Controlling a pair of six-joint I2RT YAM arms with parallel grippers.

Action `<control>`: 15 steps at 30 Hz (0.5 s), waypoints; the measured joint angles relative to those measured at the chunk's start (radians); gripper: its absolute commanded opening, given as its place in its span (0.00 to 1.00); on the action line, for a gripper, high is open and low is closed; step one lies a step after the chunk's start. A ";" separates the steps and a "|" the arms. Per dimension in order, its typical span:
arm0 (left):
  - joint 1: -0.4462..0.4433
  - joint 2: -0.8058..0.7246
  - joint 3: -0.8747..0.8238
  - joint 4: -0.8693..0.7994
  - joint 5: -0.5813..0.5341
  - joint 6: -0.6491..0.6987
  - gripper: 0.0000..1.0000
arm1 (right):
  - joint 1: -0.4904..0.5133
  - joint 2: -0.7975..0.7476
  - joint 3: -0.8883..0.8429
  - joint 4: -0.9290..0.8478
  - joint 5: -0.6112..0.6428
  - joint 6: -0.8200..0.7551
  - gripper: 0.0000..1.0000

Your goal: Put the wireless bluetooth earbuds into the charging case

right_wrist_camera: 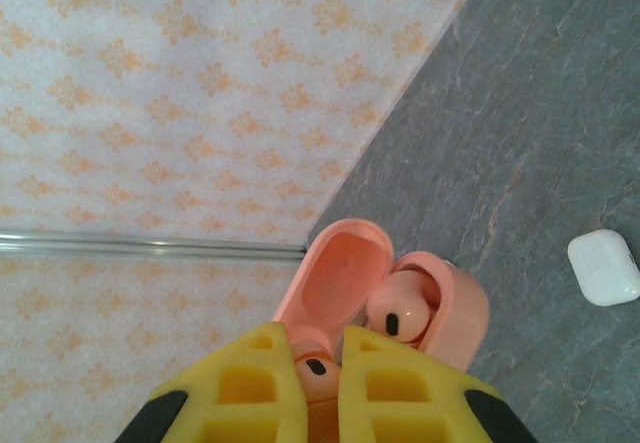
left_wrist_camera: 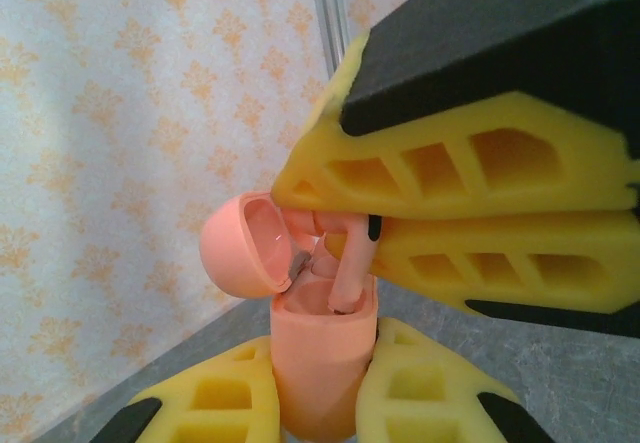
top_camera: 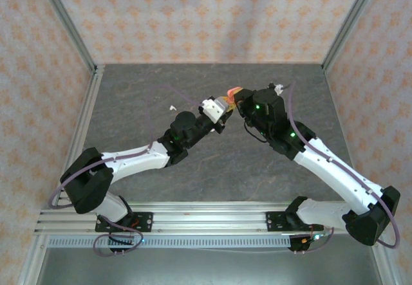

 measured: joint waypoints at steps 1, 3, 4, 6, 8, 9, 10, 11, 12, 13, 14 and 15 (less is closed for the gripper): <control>0.000 0.000 0.000 0.001 0.000 0.000 0.00 | 0.000 0.000 -0.003 0.005 0.005 0.004 0.04; 0.000 0.000 0.000 0.004 0.000 0.000 0.00 | 0.003 0.000 -0.011 0.020 0.010 0.017 0.04; 0.000 0.000 0.000 0.005 0.000 0.000 0.00 | 0.003 0.001 -0.014 0.025 0.011 0.024 0.04; 0.000 0.000 0.000 0.005 -0.002 0.000 0.00 | 0.004 0.004 -0.016 0.035 0.011 0.039 0.05; 0.000 0.000 0.000 0.008 -0.008 0.000 0.00 | 0.005 0.007 -0.016 0.043 0.011 0.050 0.05; 0.000 0.000 0.000 0.008 -0.011 -0.001 0.00 | 0.005 0.008 -0.016 0.047 0.010 0.053 0.05; 0.000 0.000 0.000 0.009 -0.013 -0.001 0.00 | 0.005 0.008 -0.016 0.048 0.010 0.056 0.05; 0.000 0.001 0.000 0.012 -0.015 -0.001 0.00 | 0.005 0.008 -0.016 0.049 0.010 0.061 0.05; 0.000 0.003 0.000 0.016 -0.015 -0.001 0.00 | 0.005 0.008 -0.016 0.051 0.009 0.064 0.05; 0.000 0.006 0.000 0.020 -0.015 -0.001 0.00 | 0.005 0.008 -0.016 0.053 0.006 0.068 0.05; 0.000 0.009 0.000 0.023 -0.015 -0.002 0.00 | 0.005 0.008 -0.016 0.054 0.003 0.071 0.05; 0.000 0.011 0.000 0.023 -0.015 -0.002 0.00 | 0.005 0.008 -0.016 0.054 -0.002 0.075 0.05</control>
